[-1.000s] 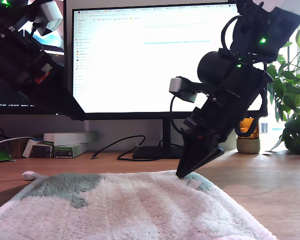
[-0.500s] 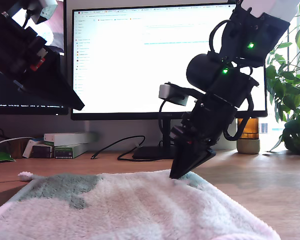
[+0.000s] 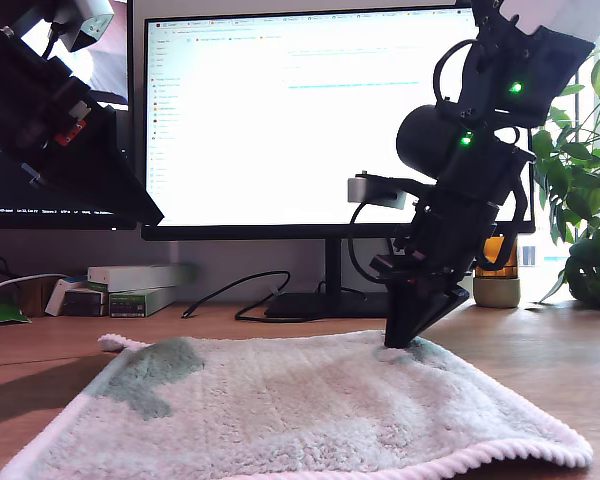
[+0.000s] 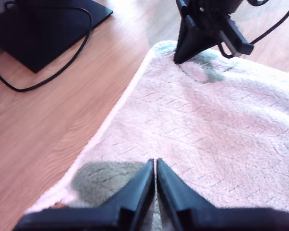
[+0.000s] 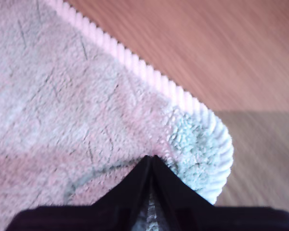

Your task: Fold the tea towel to a neat square and place it to the right

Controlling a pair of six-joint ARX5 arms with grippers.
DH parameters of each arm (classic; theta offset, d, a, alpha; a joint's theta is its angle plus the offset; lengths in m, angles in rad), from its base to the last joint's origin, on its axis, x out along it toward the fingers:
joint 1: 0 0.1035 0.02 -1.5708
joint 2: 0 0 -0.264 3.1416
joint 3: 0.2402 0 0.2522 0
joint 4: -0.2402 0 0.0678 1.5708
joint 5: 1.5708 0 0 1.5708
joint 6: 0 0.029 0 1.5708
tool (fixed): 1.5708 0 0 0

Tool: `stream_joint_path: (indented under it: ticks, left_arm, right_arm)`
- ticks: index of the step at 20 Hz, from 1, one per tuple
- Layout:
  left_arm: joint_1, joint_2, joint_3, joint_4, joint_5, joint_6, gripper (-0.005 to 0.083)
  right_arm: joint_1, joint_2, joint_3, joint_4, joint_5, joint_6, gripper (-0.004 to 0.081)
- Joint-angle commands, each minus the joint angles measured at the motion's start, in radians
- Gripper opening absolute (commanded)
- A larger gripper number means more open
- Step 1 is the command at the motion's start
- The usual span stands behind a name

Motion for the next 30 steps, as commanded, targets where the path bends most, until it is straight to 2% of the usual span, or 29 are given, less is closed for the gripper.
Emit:
stream_joint_path:
  ticks: [1, 5, 14, 20, 23, 26, 30]
  left_arm:
    - [-0.003, -0.003, -0.009, 0.009, 0.000, 0.009, -0.0024]
    - [-0.003, -0.003, -0.009, 0.020, 0.000, 0.016, -0.0024]
    - [-0.003, -0.003, -0.009, 0.087, 0.001, 0.015, -0.0024]
    - [-0.003, -0.003, -0.009, 0.107, 0.009, 0.015, -0.0024]
    - [-0.003, -0.003, -0.008, 0.142, 0.028, 0.014, -0.0024]
    - [-0.004, -0.009, -0.006, 0.188, 0.027, -0.116, -0.0024]
    - [-0.026, -0.029, -0.006, 0.184, 0.027, -0.155, -0.0024]
  right_arm:
    - [-0.004, 0.056, -0.078, -0.091, 0.022, -0.003, -0.0011]
    - [-0.002, 0.010, -0.078, -0.136, 0.020, -0.026, -0.0011]
    - [-0.001, -0.098, -0.071, 0.013, -0.004, 0.046, -0.0011]
    - [-0.003, -0.227, -0.071, -0.065, -0.002, 0.058, -0.0011]
    - [0.003, -0.269, -0.070, -0.023, -0.037, 0.091, -0.0011]
    - [0.003, -0.274, -0.064, 0.015, -0.035, 0.237, -0.0011]
    - [0.005, -0.286, -0.077, 0.023, -0.028, 0.237, -0.0011]
